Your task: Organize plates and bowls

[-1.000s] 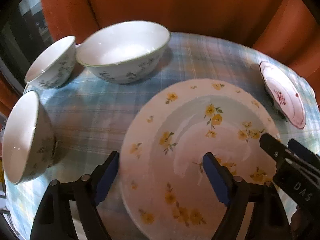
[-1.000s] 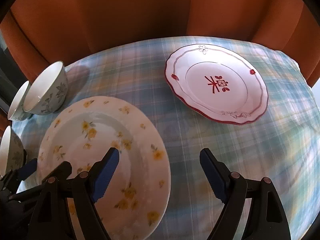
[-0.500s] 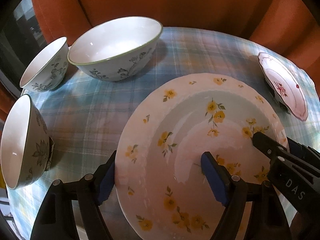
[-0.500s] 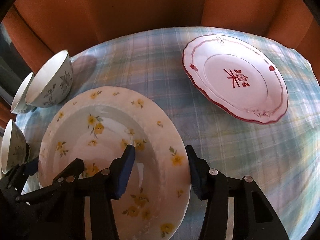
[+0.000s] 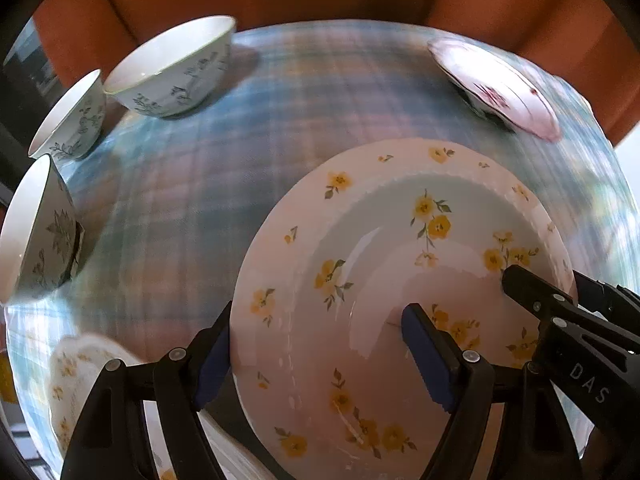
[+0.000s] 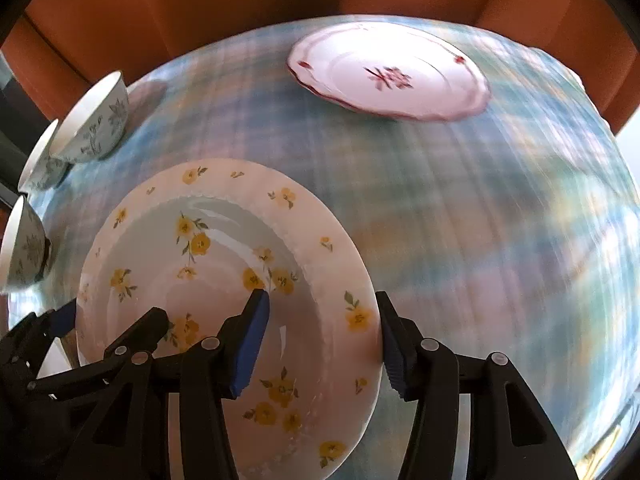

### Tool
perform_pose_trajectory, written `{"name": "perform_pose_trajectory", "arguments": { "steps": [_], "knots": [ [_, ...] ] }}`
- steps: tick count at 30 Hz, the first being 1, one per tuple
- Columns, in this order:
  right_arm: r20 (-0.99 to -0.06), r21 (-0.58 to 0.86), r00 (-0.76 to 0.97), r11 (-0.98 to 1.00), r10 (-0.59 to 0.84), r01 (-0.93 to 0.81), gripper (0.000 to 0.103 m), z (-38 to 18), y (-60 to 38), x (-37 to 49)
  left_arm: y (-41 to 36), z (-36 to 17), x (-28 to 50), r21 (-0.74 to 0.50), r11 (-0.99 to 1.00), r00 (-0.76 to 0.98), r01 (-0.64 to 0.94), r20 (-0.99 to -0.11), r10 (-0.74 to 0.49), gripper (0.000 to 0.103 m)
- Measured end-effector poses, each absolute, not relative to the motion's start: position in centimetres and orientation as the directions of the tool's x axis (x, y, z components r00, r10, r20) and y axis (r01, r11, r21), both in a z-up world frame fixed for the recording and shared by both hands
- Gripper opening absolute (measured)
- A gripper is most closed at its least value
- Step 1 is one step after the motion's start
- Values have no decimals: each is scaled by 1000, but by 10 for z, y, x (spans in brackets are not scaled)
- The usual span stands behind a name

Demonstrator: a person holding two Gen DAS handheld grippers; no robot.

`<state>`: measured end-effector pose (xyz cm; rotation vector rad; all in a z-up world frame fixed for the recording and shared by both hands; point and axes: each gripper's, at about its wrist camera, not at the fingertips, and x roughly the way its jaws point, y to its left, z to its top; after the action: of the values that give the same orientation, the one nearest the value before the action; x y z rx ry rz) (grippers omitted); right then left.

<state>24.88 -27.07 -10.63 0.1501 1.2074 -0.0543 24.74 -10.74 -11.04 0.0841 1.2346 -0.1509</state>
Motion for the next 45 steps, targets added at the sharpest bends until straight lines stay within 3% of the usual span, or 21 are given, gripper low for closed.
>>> {"name": "perform_pose_trajectory", "arguments": {
  "steps": [6, 18, 26, 45],
  "knots": [
    [-940, 87, 339, 984, 30, 154, 58, -108, -283, 217, -120, -109, 227, -20, 983, 311, 184, -947, -77, 79],
    [-911, 67, 410, 997, 49, 31, 60, -110, -282, 228, -121, -111, 235, -15, 992, 329, 122, -943, -55, 78],
    [-923, 57, 382, 997, 37, 42, 60, -106, -283, 232, -122, -105, 233, -12, 994, 317, 113, -947, -48, 76],
    [-893, -2, 448, 995, -48, 101, 60, -47, -239, 182, -69, -55, 194, -117, 978, 391, 173, -903, -177, 76]
  ]
}}
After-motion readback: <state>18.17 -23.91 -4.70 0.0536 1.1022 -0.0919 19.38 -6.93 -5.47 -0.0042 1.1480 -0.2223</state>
